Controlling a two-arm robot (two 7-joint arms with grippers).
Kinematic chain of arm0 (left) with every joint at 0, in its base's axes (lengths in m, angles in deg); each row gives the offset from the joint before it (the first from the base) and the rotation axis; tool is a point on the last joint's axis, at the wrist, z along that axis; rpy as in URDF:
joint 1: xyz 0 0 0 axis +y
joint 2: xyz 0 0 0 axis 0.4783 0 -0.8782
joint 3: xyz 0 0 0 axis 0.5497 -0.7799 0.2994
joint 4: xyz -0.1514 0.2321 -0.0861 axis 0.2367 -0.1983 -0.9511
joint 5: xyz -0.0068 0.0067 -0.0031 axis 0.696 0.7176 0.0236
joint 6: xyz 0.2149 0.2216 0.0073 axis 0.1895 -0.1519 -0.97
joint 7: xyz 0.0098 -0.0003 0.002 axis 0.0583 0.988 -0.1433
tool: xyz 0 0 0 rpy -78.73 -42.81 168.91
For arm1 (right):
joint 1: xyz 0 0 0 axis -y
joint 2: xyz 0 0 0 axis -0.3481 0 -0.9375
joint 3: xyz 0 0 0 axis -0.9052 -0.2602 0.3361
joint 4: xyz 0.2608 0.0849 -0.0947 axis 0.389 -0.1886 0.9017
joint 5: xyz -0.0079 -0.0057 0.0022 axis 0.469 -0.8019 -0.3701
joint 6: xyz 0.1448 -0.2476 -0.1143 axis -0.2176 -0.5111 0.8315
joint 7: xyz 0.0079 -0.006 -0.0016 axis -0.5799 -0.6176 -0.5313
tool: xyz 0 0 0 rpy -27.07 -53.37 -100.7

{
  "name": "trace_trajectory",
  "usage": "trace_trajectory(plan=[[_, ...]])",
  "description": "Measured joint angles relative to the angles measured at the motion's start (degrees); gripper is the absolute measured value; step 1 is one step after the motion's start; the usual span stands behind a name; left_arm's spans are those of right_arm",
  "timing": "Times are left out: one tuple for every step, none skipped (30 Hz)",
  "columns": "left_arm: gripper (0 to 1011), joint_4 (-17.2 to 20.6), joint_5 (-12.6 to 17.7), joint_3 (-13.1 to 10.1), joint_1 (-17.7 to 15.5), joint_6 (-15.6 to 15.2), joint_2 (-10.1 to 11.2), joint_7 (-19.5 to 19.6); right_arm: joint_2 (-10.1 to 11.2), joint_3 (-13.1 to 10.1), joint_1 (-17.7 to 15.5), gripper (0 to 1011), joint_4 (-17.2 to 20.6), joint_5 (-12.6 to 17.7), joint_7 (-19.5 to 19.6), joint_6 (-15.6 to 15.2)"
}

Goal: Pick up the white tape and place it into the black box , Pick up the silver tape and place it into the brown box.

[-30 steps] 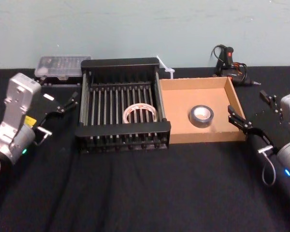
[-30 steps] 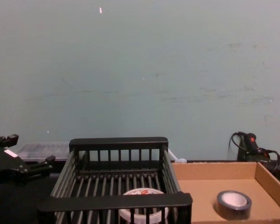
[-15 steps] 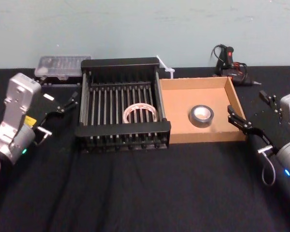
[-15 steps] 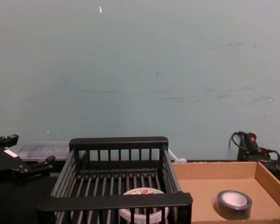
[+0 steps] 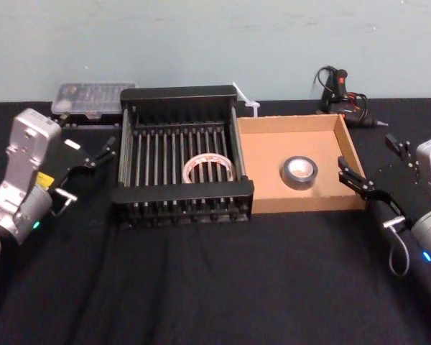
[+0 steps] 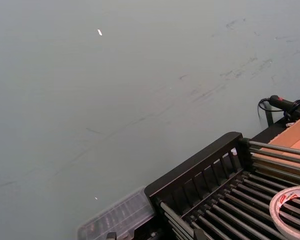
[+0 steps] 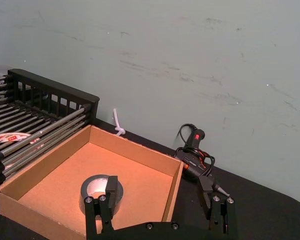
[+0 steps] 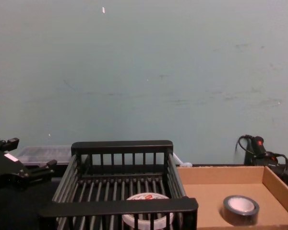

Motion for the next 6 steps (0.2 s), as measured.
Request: trace_trajectory(plan=[[1001, 0.0, 0.0, 0.0, 0.0, 0.0, 0.0, 0.0, 0.0, 0.0, 0.0, 1003, 0.0, 0.0, 0.0, 0.0], [1001, 0.0, 0.0, 0.0, 0.0, 0.0, 0.0, 0.0, 0.0, 0.0, 0.0, 1002, 0.0, 0.0, 0.0, 0.0], [1001, 0.0, 0.0, 0.0, 0.0, 0.0, 0.0, 0.0, 0.0, 0.0, 0.0, 1003, 0.0, 0.0, 0.0, 0.0], [1001, 0.0, 0.0, 0.0, 0.0, 0.0, 0.0, 0.0, 0.0, 0.0, 0.0, 1002, 0.0, 0.0, 0.0, 0.0], [1001, 0.0, 0.0, 0.0, 0.0, 0.0, 0.0, 0.0, 0.0, 0.0, 0.0, 1002, 0.0, 0.0, 0.0, 0.0], [1001, 0.0, 0.0, 0.0, 0.0, 0.0, 0.0, 0.0, 0.0, 0.0, 0.0, 1002, 0.0, 0.0, 0.0, 0.0]])
